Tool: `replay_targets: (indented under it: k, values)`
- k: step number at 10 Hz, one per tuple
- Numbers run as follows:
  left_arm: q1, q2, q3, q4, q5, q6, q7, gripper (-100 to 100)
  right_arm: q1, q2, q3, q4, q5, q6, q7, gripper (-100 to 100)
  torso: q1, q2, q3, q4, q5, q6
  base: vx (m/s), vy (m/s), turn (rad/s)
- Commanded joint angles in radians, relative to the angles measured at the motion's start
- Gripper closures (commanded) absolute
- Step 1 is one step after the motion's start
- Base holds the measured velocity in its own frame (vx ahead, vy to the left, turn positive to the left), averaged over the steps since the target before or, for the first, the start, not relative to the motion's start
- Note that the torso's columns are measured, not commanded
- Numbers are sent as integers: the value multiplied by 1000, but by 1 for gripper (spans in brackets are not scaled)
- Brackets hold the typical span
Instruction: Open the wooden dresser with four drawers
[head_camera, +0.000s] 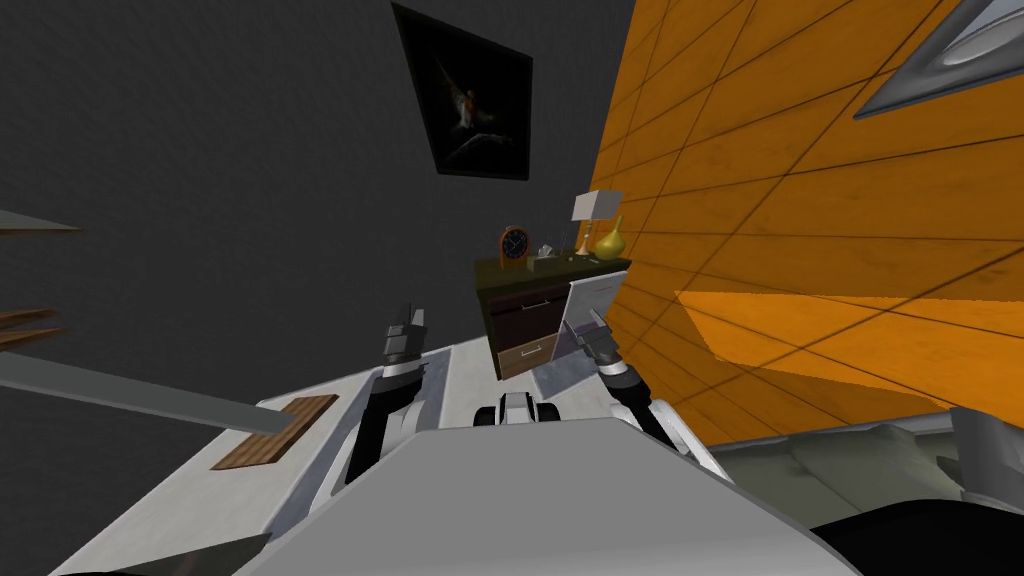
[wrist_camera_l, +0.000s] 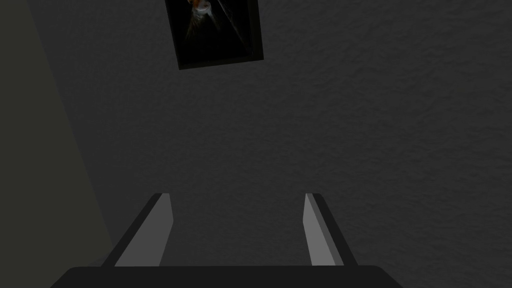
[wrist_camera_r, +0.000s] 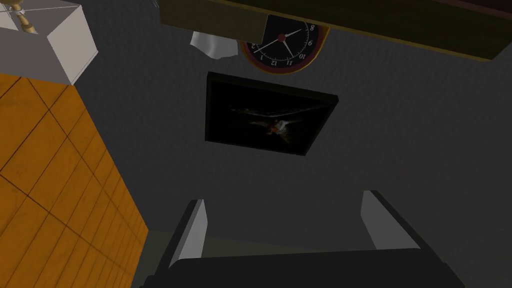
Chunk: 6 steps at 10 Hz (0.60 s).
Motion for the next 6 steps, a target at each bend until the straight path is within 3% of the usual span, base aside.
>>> replay_targets:
  k: [1, 6]
  values:
    - [0, 0, 0, 0, 0, 0, 0, 0, 6, 2, -1, 21, 41, -12, 79, -100, 0, -1, -1, 0, 0, 0, 71, 53, -17]
    - [0, 0, 0, 0, 0, 0, 0, 0, 9, 4, -1, 36, 68, -18, 197, -100, 0, 0, 0, 0, 0, 0, 38, 34, -6]
